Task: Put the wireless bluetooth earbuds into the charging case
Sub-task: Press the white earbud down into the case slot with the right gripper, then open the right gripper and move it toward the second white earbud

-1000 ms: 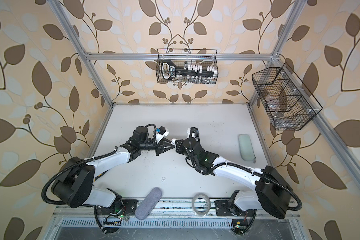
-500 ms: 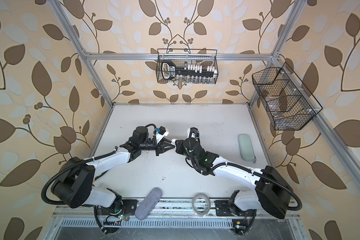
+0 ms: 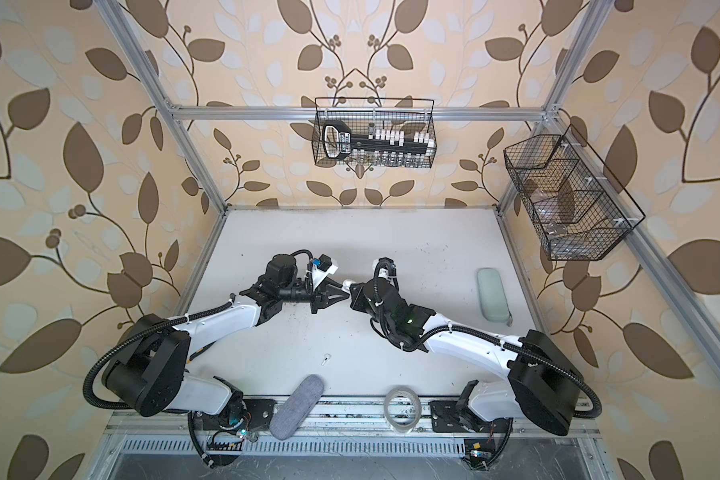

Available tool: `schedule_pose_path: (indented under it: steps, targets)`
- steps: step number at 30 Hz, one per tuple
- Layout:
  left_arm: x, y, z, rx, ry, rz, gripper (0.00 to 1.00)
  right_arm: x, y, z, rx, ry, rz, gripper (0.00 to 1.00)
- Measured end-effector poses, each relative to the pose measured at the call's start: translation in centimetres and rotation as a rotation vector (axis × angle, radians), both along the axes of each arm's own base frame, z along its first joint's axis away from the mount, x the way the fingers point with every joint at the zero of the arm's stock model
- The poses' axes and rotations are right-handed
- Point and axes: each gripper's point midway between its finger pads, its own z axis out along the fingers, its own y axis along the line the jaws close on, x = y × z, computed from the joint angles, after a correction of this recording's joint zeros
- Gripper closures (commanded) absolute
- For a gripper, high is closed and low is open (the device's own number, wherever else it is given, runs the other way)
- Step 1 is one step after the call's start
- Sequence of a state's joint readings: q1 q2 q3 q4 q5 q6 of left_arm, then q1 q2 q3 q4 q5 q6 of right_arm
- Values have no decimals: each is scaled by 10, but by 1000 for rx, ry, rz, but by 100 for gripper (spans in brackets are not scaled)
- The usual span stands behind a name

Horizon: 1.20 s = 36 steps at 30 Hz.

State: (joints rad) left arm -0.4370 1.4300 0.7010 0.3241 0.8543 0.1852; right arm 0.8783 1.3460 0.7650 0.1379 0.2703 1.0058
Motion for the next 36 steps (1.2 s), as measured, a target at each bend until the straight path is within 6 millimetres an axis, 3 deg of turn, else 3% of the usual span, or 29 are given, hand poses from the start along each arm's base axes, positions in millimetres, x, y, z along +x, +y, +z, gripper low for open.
schedule_pose_path:
  steps: [15,20,26,36]
  targets:
    - [-1,0,-1,3,5,0,90,-1,-2,-3,-17,5,-5,73]
    - [-1,0,-1,1,1,-2,90,-1,-5,-2,-27,5,-6,67]
    - [0,0,1,-4,-10,-4,91,-1,-13,4,-36,-2,-11,59]
    - [-1,-1,2,-2,-29,-15,90,-5,-23,17,-30,-15,-18,58]
